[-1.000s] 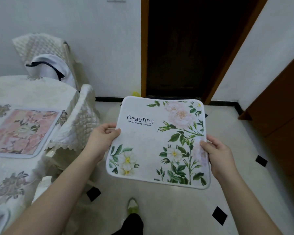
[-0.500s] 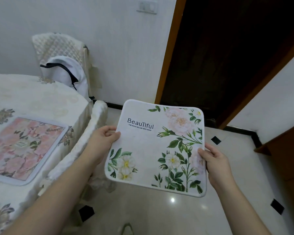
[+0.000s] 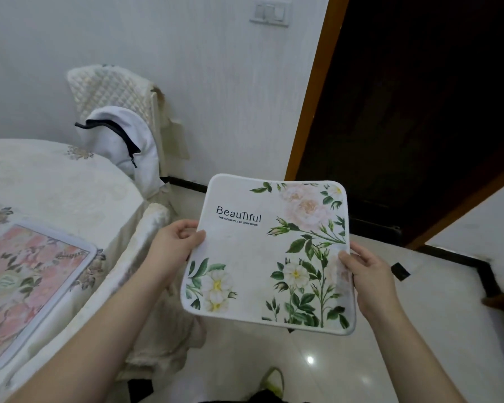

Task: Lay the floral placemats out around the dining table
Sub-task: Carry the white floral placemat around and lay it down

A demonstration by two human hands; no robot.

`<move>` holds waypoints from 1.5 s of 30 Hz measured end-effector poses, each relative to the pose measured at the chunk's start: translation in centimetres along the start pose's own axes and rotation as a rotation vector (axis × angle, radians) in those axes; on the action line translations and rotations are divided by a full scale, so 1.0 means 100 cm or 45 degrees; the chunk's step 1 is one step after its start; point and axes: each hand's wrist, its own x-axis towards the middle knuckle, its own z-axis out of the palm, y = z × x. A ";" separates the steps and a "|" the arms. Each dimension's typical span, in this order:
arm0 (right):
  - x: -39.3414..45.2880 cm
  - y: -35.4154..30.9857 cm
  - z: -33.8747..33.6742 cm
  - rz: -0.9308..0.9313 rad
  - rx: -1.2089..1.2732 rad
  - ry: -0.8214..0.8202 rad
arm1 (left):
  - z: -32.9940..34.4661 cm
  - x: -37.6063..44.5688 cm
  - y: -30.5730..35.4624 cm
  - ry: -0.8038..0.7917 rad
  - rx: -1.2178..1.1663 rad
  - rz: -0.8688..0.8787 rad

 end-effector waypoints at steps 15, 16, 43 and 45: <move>0.163 -0.067 0.076 -0.011 -0.114 -0.252 | 0.016 0.104 0.038 0.244 -0.088 -0.058; 0.173 -0.069 0.088 -0.012 -0.129 -0.264 | 0.012 0.114 0.039 0.267 -0.095 -0.057; 0.392 -0.149 0.390 0.080 -0.277 -0.692 | -0.097 0.348 0.071 0.687 -0.281 -0.166; 0.413 -0.158 0.407 0.096 -0.310 -0.752 | -0.095 0.363 0.076 0.746 -0.296 -0.177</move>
